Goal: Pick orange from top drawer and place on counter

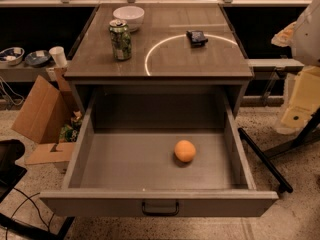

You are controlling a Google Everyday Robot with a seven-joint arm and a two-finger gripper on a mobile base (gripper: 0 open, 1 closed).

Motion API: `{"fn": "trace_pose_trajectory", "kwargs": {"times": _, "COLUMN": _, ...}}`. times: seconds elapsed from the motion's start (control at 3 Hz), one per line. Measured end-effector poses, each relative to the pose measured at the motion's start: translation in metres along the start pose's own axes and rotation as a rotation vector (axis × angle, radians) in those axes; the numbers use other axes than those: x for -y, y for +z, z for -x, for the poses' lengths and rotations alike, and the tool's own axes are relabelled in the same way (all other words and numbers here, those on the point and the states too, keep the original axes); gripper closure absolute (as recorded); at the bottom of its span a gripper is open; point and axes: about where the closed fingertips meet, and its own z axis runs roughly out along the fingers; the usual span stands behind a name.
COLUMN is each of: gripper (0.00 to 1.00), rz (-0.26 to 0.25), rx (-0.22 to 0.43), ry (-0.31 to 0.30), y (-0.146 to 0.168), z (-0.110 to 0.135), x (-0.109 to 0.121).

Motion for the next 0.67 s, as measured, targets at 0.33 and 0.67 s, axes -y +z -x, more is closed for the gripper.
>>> {"fn": "trace_pose_trajectory", "kwargs": {"times": 0.33, "gripper": 0.00, "rz": 0.000, "rx": 0.000, "ry": 0.000, "y": 0.000, "z": 0.000, "x": 0.000}}
{"fn": "trace_pose_trajectory", "kwargs": {"times": 0.67, "gripper": 0.00, "rz": -0.013, "rx": 0.030, "ry": 0.024, "y": 0.019, "z": 0.004, "x": 0.004}}
